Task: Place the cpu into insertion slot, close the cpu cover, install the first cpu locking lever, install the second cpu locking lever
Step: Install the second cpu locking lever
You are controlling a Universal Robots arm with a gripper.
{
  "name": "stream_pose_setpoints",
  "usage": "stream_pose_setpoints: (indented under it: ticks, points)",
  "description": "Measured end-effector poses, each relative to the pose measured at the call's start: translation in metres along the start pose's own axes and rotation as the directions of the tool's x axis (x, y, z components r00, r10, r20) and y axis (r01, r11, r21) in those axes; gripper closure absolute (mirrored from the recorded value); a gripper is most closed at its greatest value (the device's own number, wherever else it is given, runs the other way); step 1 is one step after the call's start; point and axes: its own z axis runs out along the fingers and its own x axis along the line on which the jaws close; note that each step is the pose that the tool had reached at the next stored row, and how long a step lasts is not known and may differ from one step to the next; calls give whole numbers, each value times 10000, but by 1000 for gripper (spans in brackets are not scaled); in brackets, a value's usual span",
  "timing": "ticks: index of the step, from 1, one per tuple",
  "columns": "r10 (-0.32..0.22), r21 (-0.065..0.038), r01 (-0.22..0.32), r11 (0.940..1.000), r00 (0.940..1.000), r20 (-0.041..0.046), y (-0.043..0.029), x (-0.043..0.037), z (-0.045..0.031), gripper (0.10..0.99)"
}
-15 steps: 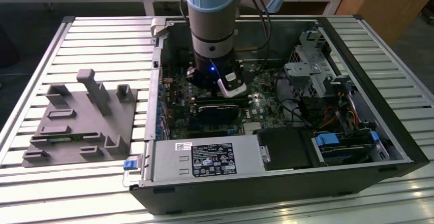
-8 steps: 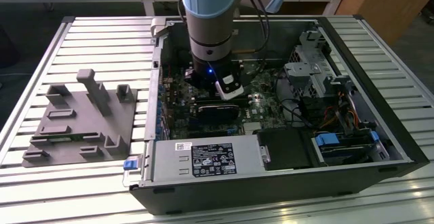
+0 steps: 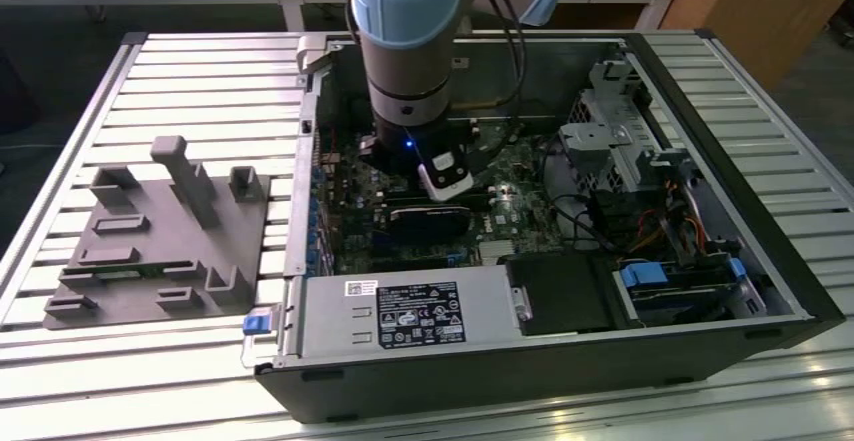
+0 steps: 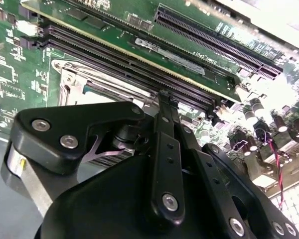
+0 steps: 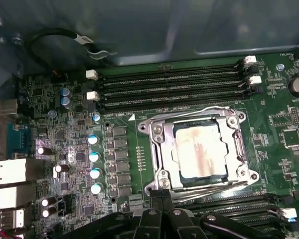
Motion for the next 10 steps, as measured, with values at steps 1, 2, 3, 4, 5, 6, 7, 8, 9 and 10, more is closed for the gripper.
stream_pose_setpoints:
  ticks: [1,2,3,4,5,6,7,8,9,10]
  points:
    - [2,-37,-2,10000,10000,-5,-2,3,6,980]
    - [5,-79,-5,10000,10000,-10,-4,6,12,980]
    - [8,-128,-9,9999,10000,-18,-6,10,18,980]
    - [12,-178,-12,9998,10000,-24,-8,13,23,980]
    - [16,-231,-17,9997,10000,-31,-10,18,29,980]
    - [20,-278,-21,9996,10000,-37,-12,24,34,980]
    - [23,-314,-25,9995,10000,-42,-14,30,38,980]
    - [24,-342,-25,9994,10000,-46,-16,34,45,980]
    - [24,-359,-25,9994,10000,-47,-18,39,53,980]
    - [24,-366,-26,9993,10000,-48,-21,44,60,980]
